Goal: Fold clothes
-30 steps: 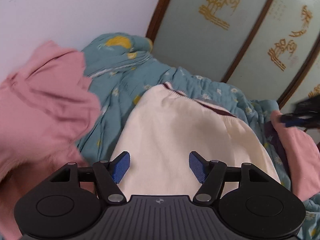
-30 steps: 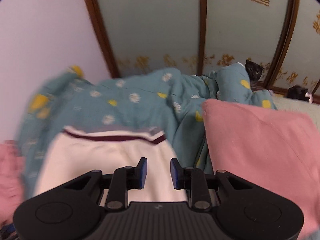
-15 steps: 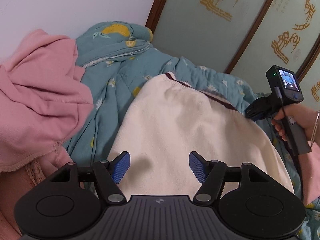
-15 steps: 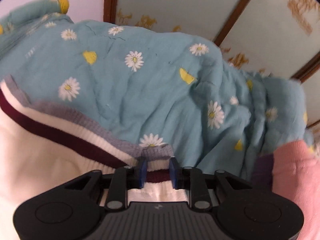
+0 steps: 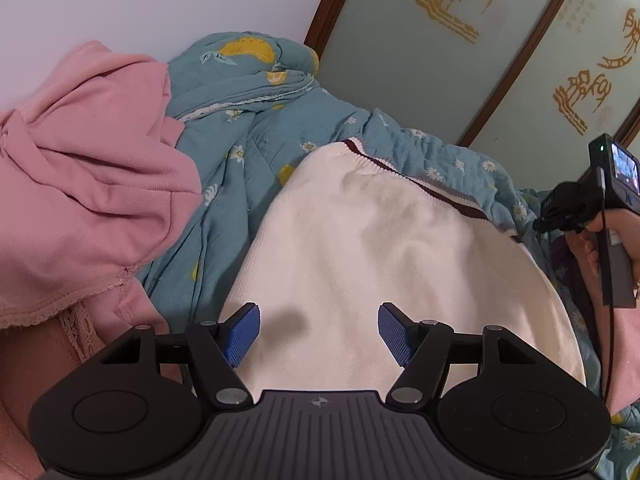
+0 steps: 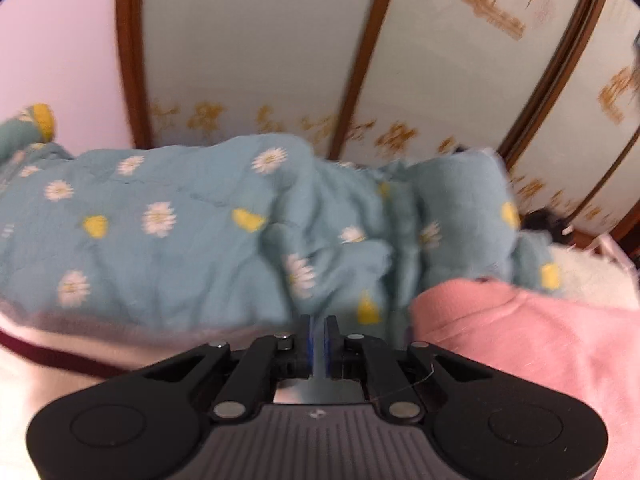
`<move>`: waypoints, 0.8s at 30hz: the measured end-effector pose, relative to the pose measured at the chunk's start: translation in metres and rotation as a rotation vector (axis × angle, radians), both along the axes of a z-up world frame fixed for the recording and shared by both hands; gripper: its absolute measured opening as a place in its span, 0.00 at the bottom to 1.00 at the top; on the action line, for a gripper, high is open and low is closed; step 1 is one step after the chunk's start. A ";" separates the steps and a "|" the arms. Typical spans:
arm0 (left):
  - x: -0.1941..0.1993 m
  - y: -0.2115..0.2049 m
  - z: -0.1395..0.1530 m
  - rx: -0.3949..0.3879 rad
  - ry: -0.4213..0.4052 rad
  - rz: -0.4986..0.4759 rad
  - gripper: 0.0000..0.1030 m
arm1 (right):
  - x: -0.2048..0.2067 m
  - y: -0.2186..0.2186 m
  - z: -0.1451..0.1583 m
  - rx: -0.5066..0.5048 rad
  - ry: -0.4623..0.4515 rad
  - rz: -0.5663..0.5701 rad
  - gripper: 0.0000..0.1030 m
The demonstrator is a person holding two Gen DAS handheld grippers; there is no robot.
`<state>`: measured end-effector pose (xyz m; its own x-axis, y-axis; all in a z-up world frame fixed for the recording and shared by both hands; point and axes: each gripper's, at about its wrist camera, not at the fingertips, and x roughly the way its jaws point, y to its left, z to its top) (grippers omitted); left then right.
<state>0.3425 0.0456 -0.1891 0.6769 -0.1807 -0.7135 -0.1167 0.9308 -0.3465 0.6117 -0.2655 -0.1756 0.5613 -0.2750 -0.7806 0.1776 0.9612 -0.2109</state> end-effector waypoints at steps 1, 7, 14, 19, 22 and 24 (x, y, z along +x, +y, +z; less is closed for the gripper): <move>0.001 0.001 -0.001 -0.007 0.004 0.007 0.63 | -0.002 -0.004 0.000 0.029 -0.011 -0.020 0.06; 0.003 0.000 -0.004 -0.026 0.023 0.015 0.63 | -0.005 0.040 0.022 0.353 -0.032 0.174 0.10; -0.001 0.010 0.003 -0.039 0.010 0.053 0.63 | 0.007 0.156 0.026 0.491 0.065 0.291 0.21; -0.002 0.030 0.002 -0.083 0.016 0.103 0.63 | 0.030 0.217 0.003 0.436 0.108 0.246 0.21; 0.000 0.039 0.000 -0.115 0.018 0.113 0.63 | 0.042 0.240 -0.011 0.311 0.114 0.217 0.21; 0.002 0.043 0.000 -0.128 0.015 0.108 0.63 | 0.045 0.243 -0.019 0.238 0.138 0.208 0.14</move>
<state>0.3441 0.0890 -0.1894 0.6866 -0.1976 -0.6996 -0.2198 0.8609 -0.4589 0.6570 -0.0223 -0.1950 0.4713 0.0330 -0.8814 -0.0418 0.9990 0.0150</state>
